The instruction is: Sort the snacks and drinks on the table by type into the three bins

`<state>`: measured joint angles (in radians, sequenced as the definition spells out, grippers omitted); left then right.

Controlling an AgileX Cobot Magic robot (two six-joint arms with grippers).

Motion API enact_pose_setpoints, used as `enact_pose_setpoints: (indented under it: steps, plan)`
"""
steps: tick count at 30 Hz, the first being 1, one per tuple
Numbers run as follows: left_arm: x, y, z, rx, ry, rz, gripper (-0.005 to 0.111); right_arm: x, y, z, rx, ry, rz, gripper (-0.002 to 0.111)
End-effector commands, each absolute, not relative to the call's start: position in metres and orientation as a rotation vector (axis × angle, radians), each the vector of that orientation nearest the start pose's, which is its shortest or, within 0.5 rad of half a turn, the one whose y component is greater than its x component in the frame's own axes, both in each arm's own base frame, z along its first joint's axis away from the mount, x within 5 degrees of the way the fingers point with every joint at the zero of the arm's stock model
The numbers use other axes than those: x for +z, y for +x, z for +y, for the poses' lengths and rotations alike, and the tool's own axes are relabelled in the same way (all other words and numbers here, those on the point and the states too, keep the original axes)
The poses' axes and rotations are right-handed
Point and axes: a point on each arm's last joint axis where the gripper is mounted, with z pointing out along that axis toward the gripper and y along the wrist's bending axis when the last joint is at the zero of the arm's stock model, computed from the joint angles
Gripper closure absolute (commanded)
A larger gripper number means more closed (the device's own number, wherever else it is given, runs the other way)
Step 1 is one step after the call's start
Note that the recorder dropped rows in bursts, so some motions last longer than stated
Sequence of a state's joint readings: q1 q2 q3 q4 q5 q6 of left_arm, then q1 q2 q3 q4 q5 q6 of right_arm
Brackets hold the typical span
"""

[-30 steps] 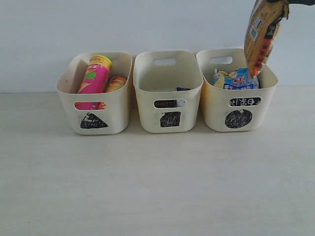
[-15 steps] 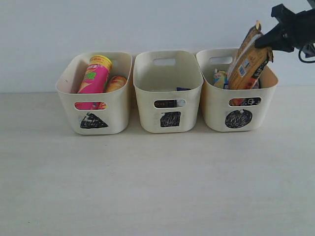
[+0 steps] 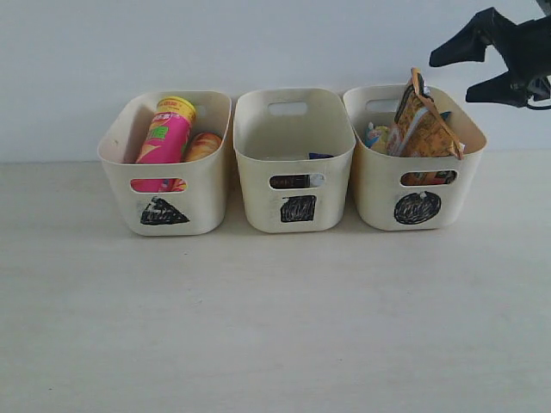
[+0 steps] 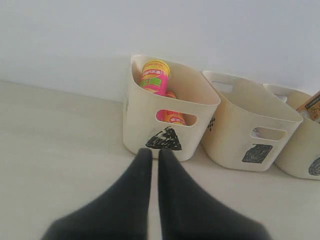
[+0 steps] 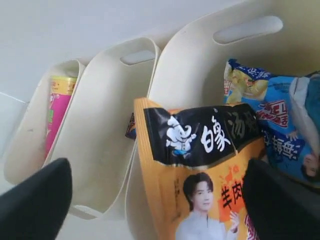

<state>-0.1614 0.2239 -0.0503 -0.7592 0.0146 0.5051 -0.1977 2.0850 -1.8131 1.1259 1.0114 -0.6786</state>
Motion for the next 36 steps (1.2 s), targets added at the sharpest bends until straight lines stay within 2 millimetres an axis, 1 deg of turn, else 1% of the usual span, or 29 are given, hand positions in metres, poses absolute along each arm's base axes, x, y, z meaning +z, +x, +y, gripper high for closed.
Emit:
enact_pose_setpoints:
  steps: [1,3,5,7,8,12,17,20,21,22,24,26,27,30,33,35,36]
  plan:
    - [0.215,0.074,-0.012,-0.317,-0.080,1.662,0.102,0.312,0.459,-0.025,0.895,-0.070,2.164,0.042]
    - [0.215,0.074,-0.012,-0.317,-0.080,1.662,0.102,0.320,0.455,-0.026,0.849,-0.099,2.166,0.057]
    - [0.215,0.074,-0.012,-0.317,-0.080,1.662,0.102,0.328,0.447,-0.025,0.809,-0.150,2.185,0.081]
    - [0.215,0.074,-0.012,-0.317,-0.080,1.662,0.102,0.335,0.440,-0.025,0.759,-0.201,2.210,0.109]
    - [0.215,0.074,-0.012,-0.317,-0.080,1.662,0.102,0.337,0.438,-0.026,0.734,-0.215,2.220,0.107]
    - [0.215,0.074,-0.012,-0.317,-0.080,1.662,0.102,0.354,0.425,-0.028,0.627,-0.262,2.239,0.107]
    - [0.215,0.074,-0.012,-0.317,-0.080,1.662,0.102,0.387,0.401,-0.028,0.495,-0.302,2.210,0.109]
    - [0.215,0.074,-0.012,-0.317,-0.080,1.662,0.102,0.412,0.384,-0.027,0.436,-0.293,2.141,0.109]
    - [0.215,0.074,-0.012,-0.317,-0.080,1.662,0.102,0.416,0.379,-0.027,0.420,-0.277,2.118,0.109]
    - [0.215,0.074,-0.012,-0.317,-0.080,1.662,0.102,0.424,0.370,-0.026,0.399,-0.265,2.087,0.109]
    - [0.215,0.074,-0.012,-0.317,-0.080,1.662,0.102,0.430,0.355,-0.025,0.368,-0.235,2.050,0.109]
    - [0.215,0.074,-0.012,-0.317,-0.080,1.662,0.102,0.437,0.334,-0.023,0.322,-0.202,1.996,0.109]
    - [0.215,0.074,-0.012,-0.317,-0.080,1.662,0.102,0.432,0.329,-0.024,0.306,-0.185,1.993,0.109]
    - [0.215,0.074,-0.012,-0.317,-0.080,1.662,0.102,0.429,0.301,-0.023,0.247,-0.120,1.924,0.109]
    - [0.215,0.074,-0.012,-0.317,-0.080,1.662,0.102,0.421,0.270,-0.020,0.237,-0.041,1.869,0.109]
    - [0.215,0.074,-0.012,-0.317,-0.080,1.662,0.102,0.410,0.247,-0.016,0.228,0.002,1.840,0.109]
    - [0.215,0.074,-0.012,-0.317,-0.080,1.662,0.102,0.402,0.238,-0.014,0.219,0.015,1.836,0.109]
